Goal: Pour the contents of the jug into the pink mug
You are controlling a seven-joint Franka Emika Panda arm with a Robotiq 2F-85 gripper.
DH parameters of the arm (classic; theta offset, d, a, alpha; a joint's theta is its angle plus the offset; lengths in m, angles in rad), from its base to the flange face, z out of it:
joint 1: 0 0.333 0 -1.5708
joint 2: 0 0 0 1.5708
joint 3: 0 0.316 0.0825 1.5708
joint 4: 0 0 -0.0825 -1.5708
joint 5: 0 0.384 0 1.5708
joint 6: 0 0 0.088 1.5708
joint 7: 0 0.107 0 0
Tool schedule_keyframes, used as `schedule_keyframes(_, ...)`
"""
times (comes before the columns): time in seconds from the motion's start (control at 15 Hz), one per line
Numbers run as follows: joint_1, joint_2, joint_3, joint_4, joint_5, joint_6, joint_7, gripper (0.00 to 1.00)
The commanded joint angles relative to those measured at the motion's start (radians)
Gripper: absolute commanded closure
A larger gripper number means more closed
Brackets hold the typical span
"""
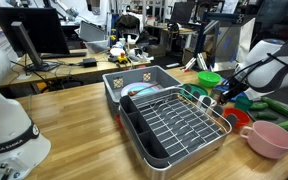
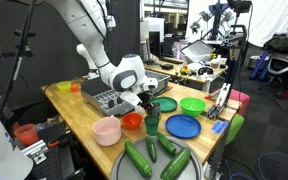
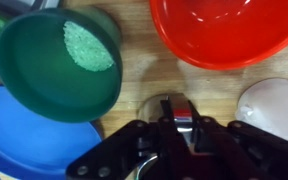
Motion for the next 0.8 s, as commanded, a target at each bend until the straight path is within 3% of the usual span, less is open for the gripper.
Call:
schedule_keyframes(0.0, -0.004, 0.003, -0.001, 0.007, 0.005, -0.016, -0.019, 0.96)
schedule_keyframes(0.73, -0.053, -0.072, 0.032, -0.049, 0.015, 0.017, -0.044, 0.96)
